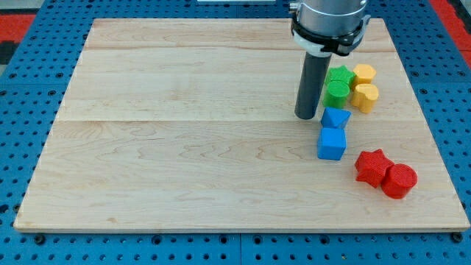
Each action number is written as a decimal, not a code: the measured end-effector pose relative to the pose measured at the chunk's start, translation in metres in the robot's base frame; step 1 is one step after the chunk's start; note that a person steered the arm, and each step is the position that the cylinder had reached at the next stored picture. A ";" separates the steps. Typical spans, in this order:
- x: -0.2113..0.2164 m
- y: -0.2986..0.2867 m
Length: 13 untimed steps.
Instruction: Push the blue blocks into the red star
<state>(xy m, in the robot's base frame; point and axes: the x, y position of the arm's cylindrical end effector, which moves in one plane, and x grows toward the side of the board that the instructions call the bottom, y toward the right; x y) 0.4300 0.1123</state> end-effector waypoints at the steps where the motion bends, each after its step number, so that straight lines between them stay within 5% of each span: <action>1: 0.011 0.003; 2: 0.036 0.008; 4: -0.013 -0.032; 5: -0.012 0.006; 7: 0.058 0.007; 9: 0.004 -0.037; 10: -0.006 0.010; 13: 0.057 0.040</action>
<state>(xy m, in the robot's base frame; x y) 0.4874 0.1520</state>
